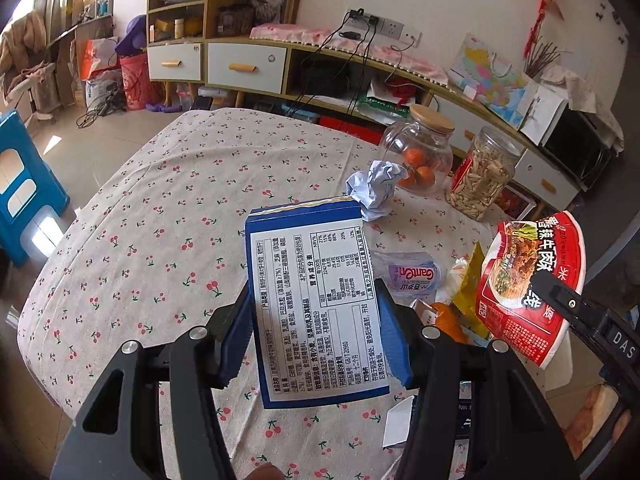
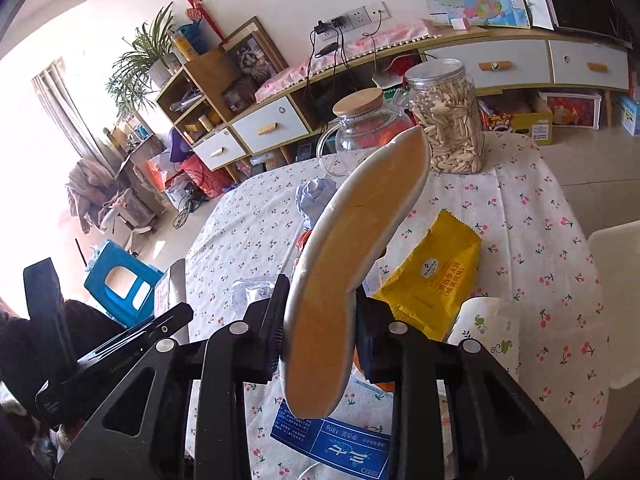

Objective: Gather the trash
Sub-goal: 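Carry the bag and box to the white bin and open both tools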

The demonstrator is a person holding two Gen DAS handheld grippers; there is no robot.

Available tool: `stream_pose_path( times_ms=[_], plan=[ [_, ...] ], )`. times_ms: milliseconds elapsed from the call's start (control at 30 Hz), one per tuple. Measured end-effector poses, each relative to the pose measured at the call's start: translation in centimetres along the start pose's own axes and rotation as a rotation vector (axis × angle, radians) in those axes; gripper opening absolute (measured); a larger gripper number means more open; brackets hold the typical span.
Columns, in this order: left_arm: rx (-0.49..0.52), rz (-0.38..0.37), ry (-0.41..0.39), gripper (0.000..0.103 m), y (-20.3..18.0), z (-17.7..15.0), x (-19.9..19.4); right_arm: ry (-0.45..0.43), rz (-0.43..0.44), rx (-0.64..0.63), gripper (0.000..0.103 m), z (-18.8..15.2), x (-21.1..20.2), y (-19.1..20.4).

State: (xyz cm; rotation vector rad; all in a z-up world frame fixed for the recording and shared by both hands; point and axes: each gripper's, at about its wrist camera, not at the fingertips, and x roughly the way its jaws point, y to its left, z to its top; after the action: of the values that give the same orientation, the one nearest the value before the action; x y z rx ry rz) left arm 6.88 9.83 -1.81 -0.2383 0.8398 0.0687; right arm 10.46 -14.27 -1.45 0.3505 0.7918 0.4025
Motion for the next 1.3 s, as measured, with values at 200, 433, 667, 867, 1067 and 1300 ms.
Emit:
stream_pose_path(
  times_ms=[200,433,667,867,1067,1300],
  plan=[
    [0.015,-0.035,-0.024,0.056,-1.8,-0.1,-0.6,-0.066,-0.058,-0.033,0.028,0.6,-2.9,-1.4],
    [0.045,-0.070,-0.040,0.056,-4.6,-0.3,-0.7,-0.140,-0.125,0.006,0.028,1.3,-6.5,-4.8],
    [0.122,-0.093,-0.066,0.056,-8.4,-0.6,-1.1,-0.220,-0.273,0.045,0.028,1.8,-9.9,-9.3],
    [0.186,-0.112,-0.068,0.056,-12.1,-1.3,-1.0,-0.220,-0.431,0.084,0.029,2.1,-11.0,-14.2],
    [0.239,-0.148,-0.048,0.056,-16.8,-1.9,-0.4,-0.163,-0.639,0.081,0.029,1.9,-11.2,-18.4],
    [0.320,-0.222,-0.027,0.056,-24.2,-2.9,0.1,-0.149,-0.744,0.161,0.069,1.6,-14.0,-21.9]
  ],
)
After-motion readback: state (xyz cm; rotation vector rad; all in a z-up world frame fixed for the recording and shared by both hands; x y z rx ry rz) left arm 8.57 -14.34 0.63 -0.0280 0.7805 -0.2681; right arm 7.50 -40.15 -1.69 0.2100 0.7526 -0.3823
